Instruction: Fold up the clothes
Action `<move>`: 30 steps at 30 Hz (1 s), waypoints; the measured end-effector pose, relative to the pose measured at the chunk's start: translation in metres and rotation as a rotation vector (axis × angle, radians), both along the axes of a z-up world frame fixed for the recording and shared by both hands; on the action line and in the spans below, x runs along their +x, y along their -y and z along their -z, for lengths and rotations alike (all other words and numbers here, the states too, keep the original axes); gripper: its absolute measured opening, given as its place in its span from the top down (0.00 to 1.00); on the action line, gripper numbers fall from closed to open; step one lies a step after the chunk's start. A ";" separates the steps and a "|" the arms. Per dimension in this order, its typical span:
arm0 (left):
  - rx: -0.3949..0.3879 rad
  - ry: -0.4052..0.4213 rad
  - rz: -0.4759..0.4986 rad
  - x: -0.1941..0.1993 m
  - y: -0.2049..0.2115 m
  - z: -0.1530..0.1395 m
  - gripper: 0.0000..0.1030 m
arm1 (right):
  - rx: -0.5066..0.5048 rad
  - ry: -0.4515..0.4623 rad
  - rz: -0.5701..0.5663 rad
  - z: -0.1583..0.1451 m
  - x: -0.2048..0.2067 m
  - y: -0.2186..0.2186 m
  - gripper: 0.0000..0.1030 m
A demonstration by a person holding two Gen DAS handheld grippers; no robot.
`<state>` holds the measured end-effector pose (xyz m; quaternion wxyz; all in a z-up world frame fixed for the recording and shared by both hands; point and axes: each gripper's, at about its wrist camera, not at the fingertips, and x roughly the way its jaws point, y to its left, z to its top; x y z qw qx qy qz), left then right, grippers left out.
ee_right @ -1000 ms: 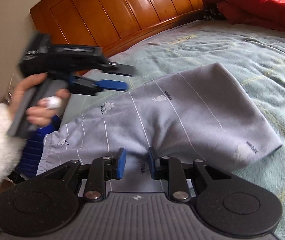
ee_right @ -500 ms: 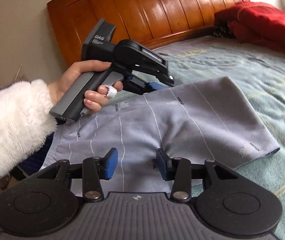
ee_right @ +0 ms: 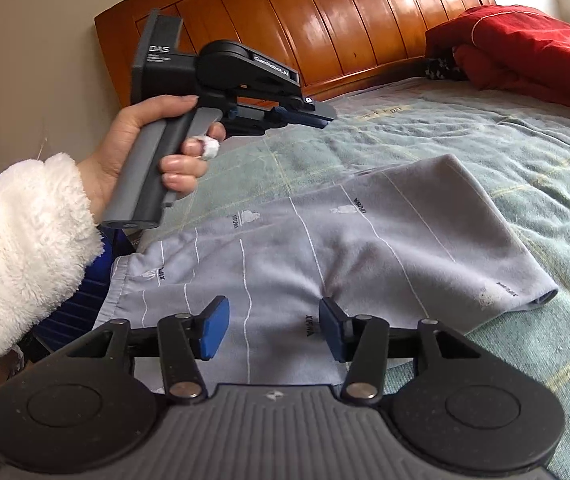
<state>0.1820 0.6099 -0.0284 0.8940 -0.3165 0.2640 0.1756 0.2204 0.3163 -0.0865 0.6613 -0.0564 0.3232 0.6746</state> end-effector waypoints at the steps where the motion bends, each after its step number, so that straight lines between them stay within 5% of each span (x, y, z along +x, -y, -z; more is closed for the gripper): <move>1: -0.029 -0.021 0.052 0.002 0.006 0.005 0.91 | 0.000 0.002 0.001 0.000 0.000 0.000 0.44; 5: -0.139 -0.106 0.256 0.010 0.032 0.023 0.78 | 0.008 -0.009 0.018 -0.005 0.004 0.004 0.43; 6: -0.093 -0.149 0.251 0.013 0.038 0.029 0.75 | 0.011 -0.013 0.025 -0.006 0.006 0.005 0.43; 8: -0.042 -0.224 0.163 0.016 0.039 0.042 0.87 | 0.028 -0.039 0.056 -0.009 0.015 0.009 0.40; 11: -0.081 -0.135 0.082 0.010 0.033 0.034 0.87 | 0.041 -0.073 0.111 -0.011 0.027 0.017 0.37; 14: -0.116 -0.080 0.172 0.016 0.042 0.019 0.61 | 0.045 -0.090 0.131 -0.011 0.034 0.020 0.37; 17: -0.110 -0.085 0.244 0.025 0.057 0.015 0.59 | 0.048 -0.040 0.150 -0.017 0.038 0.024 0.37; 20: -0.133 -0.132 0.209 0.030 0.060 0.025 0.60 | 0.062 -0.040 0.170 -0.029 0.064 0.024 0.37; 24: -0.185 -0.055 0.170 0.001 0.056 0.019 0.60 | 0.082 -0.048 0.196 -0.046 0.101 0.024 0.36; 26: -0.226 -0.002 0.165 -0.018 0.051 0.014 0.59 | 0.051 -0.132 0.172 -0.045 0.134 -0.001 0.24; 30: -0.253 0.027 0.112 -0.042 0.045 0.018 0.56 | -0.067 -0.392 0.136 -0.016 0.192 -0.065 0.21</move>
